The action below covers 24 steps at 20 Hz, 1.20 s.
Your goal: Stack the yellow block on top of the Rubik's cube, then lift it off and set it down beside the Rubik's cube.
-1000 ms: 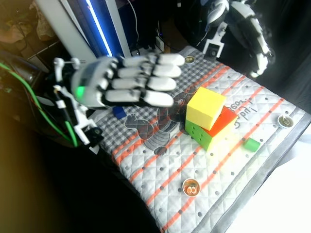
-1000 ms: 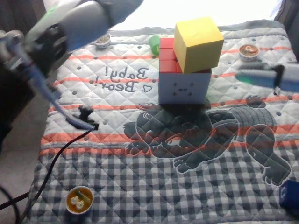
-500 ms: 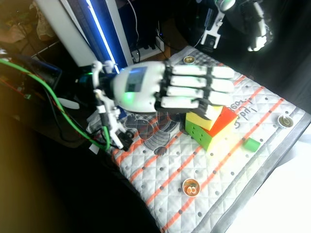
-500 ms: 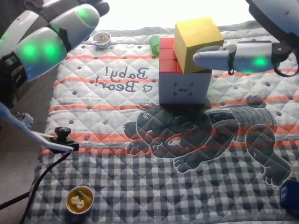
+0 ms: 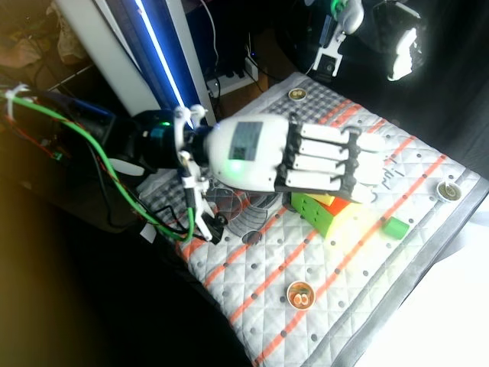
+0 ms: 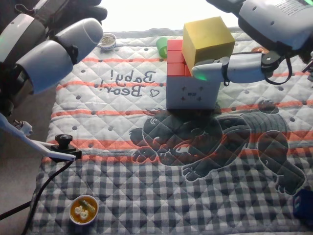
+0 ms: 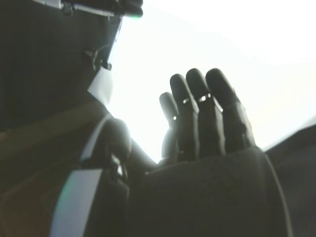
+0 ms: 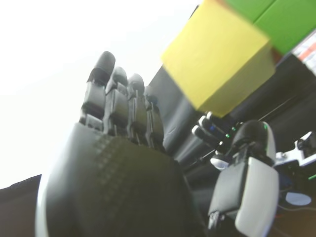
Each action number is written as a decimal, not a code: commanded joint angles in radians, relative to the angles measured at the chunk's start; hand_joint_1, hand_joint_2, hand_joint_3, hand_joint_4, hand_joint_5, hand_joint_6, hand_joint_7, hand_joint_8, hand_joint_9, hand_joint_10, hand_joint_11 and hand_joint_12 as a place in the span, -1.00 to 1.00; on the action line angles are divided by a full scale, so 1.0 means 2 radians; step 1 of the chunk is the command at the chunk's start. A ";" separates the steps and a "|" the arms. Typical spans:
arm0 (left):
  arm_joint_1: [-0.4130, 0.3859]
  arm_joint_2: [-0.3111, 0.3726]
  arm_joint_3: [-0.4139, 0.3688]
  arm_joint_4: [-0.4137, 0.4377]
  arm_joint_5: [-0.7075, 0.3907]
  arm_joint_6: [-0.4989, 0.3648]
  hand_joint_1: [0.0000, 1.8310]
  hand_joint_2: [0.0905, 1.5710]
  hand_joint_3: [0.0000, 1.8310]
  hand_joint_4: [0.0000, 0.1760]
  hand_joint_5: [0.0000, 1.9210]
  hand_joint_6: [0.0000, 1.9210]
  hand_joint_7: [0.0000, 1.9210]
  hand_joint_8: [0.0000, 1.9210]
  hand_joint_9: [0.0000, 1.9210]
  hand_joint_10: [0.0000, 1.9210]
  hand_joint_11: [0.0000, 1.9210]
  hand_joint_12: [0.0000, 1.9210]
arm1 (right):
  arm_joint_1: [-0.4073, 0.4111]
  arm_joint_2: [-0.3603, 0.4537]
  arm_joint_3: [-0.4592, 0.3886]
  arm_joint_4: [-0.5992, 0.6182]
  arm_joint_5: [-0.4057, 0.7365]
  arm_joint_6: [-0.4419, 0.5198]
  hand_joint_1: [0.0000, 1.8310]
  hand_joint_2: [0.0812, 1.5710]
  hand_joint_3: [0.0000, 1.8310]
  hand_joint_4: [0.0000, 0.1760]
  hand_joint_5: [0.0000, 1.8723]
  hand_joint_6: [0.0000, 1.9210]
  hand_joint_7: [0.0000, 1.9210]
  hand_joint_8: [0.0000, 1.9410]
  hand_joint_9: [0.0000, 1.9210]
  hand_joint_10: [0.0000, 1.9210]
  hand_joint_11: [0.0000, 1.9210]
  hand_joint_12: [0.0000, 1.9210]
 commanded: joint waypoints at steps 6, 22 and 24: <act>0.004 0.001 -0.003 0.015 0.074 -0.014 -0.21 0.78 -1.00 -1.00 -0.90 0.25 -0.76 0.12 -0.84 0.30 -1.00 0.88 | 0.008 -0.005 0.006 -0.004 0.046 0.001 -0.33 0.09 -1.00 -1.00 -0.66 -0.98 -0.40 -0.95 -0.44 -0.71 -0.92 0.66; 0.026 0.002 -0.010 -0.002 0.096 -0.019 -0.12 0.72 -1.00 -1.00 -0.69 -0.14 -0.58 -0.33 -0.71 -0.10 -1.00 0.68 | 0.001 0.007 -0.014 -0.045 0.135 0.089 0.36 0.47 -1.00 -1.00 -0.03 -0.01 -0.09 0.48 -0.15 0.82 -0.19 1.00; 0.032 0.003 -0.013 -0.005 0.102 -0.020 -0.15 0.72 -1.00 -1.00 -0.68 -0.18 -0.56 -0.36 -0.68 -0.14 -1.00 0.68 | -0.011 0.027 -0.036 -0.056 0.165 0.089 0.36 0.46 -1.00 -1.00 0.00 -0.05 -0.06 0.44 -0.15 0.80 -0.21 1.00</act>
